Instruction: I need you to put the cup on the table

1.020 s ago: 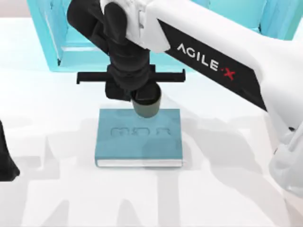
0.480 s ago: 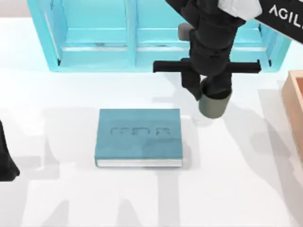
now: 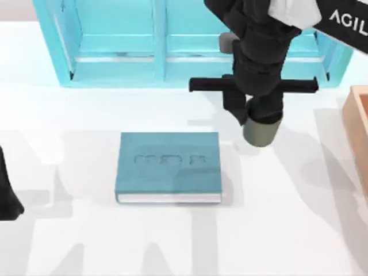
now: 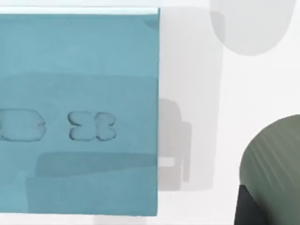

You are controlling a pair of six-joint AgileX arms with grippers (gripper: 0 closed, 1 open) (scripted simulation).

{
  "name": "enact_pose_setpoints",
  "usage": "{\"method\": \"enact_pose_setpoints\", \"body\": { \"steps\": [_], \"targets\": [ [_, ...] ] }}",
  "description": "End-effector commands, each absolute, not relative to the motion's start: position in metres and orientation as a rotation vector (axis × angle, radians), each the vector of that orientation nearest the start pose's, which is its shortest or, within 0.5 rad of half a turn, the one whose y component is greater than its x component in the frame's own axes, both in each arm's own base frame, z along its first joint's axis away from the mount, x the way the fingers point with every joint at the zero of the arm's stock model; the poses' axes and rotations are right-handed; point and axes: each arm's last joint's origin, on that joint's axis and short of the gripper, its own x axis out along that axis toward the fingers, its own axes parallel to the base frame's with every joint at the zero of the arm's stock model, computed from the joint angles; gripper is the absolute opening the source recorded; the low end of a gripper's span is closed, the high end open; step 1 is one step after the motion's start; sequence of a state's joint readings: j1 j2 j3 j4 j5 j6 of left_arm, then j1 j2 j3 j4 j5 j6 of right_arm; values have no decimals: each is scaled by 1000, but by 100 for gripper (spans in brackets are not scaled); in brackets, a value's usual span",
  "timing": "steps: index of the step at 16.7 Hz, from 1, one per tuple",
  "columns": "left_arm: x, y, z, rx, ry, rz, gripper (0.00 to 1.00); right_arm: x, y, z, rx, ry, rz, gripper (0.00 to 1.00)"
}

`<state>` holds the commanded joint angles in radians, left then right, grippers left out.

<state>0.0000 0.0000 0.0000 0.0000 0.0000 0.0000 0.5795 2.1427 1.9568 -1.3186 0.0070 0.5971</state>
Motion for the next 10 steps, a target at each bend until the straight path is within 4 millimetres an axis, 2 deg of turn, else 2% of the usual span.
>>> {"method": "enact_pose_setpoints", "body": {
  "steps": [5,7,10],
  "targets": [
    [106,-1,160,0,0,0,100,356,232,191,37,1513,19,0],
    [106,-1,160,0,0,0,100,356,230,183,38,1514,18,0],
    [106,-1,160,0,0,0,100,356,230,183,38,1514,18,0]
  ]
}}
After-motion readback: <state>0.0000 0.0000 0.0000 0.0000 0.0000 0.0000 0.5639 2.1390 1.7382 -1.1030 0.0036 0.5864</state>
